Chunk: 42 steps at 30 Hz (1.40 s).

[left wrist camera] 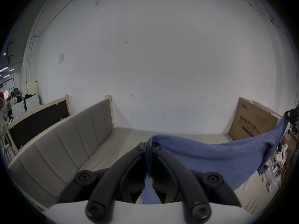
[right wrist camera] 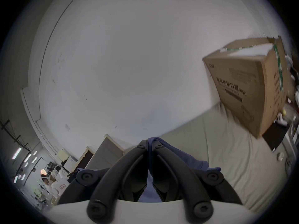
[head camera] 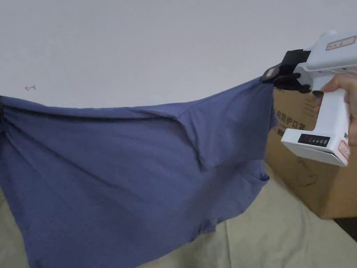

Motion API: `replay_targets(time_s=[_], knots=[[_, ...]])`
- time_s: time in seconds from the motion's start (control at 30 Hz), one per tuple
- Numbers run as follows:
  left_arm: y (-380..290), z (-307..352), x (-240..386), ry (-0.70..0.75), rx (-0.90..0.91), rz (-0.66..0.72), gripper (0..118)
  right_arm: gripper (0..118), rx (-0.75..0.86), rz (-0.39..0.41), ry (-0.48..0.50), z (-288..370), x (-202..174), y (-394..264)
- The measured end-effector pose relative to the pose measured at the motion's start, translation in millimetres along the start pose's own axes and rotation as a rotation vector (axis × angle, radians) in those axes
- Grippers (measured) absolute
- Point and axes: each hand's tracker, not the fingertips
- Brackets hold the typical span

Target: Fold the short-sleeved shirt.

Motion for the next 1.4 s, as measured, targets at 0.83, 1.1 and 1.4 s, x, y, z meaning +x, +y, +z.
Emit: replay_targets(time_s=[0.83,1.1,1.4], knots=[[132,-67,36,0.034,0.149,-0.081,7,5,0.192,0.127,-0.047,-22,-63,126],[72,-128,50,0.050,0.012,-0.118,7,5,0.042,0.083,-0.164,-95,1,76],[-83,-209,66,0.059,-0.302,-0.152,7,5,-0.207,-0.056,-0.300,-184,117,-51]])
